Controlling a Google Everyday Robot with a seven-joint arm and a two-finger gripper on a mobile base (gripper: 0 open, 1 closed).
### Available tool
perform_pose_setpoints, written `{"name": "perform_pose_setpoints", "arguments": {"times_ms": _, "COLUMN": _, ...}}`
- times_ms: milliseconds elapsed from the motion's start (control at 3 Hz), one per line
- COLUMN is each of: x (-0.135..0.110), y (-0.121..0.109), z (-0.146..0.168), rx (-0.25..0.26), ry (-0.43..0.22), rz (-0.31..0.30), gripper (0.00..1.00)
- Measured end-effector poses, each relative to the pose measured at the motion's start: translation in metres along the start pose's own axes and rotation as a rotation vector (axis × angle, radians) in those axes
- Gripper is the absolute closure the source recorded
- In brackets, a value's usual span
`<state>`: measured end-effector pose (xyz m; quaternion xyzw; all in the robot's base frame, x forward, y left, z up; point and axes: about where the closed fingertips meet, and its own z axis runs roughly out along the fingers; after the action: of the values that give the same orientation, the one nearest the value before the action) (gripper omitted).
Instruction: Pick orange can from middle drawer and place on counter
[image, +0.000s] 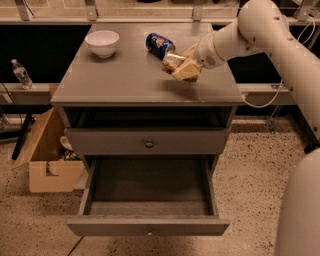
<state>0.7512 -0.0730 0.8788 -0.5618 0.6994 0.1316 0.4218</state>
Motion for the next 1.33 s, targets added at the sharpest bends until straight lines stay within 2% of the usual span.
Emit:
{"name": "perform_pose_setpoints", "arguments": {"times_ms": 333, "x": 0.005, "y": -0.019, "z": 0.015, "rx": -0.003, "ry": 0.037, "rz": 0.042, "gripper": 0.57}}
{"name": "perform_pose_setpoints", "arguments": {"times_ms": 667, "x": 0.009, "y": -0.03, "z": 0.023, "rx": -0.014, "ry": 0.057, "rz": 0.066, "gripper": 0.28}}
{"name": "perform_pose_setpoints", "arguments": {"times_ms": 1000, "x": 0.011, "y": -0.036, "z": 0.025, "rx": -0.022, "ry": 0.063, "rz": 0.075, "gripper": 0.03}}
{"name": "perform_pose_setpoints", "arguments": {"times_ms": 1333, "x": 0.011, "y": -0.039, "z": 0.02, "rx": -0.025, "ry": 0.06, "rz": 0.077, "gripper": 0.0}}
